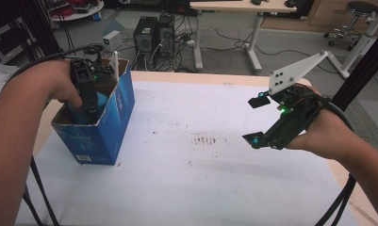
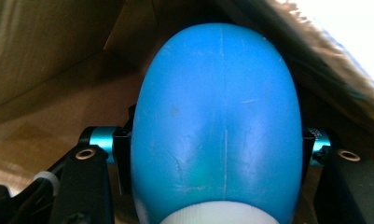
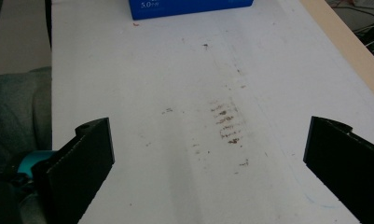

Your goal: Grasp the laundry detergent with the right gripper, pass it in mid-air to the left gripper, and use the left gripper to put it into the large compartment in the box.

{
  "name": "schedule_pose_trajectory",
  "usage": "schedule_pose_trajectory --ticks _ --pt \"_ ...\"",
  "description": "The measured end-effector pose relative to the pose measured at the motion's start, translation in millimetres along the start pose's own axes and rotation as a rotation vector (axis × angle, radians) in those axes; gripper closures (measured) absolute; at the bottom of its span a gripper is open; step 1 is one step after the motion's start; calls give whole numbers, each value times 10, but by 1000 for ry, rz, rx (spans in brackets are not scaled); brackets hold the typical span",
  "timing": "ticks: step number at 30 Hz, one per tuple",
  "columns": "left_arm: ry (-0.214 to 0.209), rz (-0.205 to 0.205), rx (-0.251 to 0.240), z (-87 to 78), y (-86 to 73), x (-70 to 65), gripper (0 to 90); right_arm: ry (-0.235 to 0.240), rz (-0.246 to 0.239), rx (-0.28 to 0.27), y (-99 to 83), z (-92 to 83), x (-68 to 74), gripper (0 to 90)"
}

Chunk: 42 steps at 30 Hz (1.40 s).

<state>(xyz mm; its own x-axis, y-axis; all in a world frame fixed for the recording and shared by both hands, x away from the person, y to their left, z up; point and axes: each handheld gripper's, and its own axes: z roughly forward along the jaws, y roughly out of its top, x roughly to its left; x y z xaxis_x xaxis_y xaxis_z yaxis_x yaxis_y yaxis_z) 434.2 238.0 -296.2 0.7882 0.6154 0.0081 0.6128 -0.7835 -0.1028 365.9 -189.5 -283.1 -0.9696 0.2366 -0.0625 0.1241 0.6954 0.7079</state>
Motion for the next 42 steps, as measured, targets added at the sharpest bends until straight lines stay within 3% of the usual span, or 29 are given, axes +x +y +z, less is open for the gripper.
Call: schedule_pose_trajectory --ticks 2,11,20,26,36,42 --pt "-3 -10 -36 3 -2 7 391 0 0 1 1 7 2 7" --pt "-10 -11 -14 5 20 21 387 2 5 6 -12 26 -9 7" --pt "-4 -25 -28 -70 16 3 302 0 8 4 -33 20 -13 7" --pt "-10 -18 -37 -129 -2 -8 298 0 7 2 -31 14 -9 8" --pt "3 -12 -65 -367 -80 -35 239 -2 12 8 -54 -4 -33 8" --pt "12 21 -78 -595 -138 -91 206 -2 8 22 -30 -14 -57 8"
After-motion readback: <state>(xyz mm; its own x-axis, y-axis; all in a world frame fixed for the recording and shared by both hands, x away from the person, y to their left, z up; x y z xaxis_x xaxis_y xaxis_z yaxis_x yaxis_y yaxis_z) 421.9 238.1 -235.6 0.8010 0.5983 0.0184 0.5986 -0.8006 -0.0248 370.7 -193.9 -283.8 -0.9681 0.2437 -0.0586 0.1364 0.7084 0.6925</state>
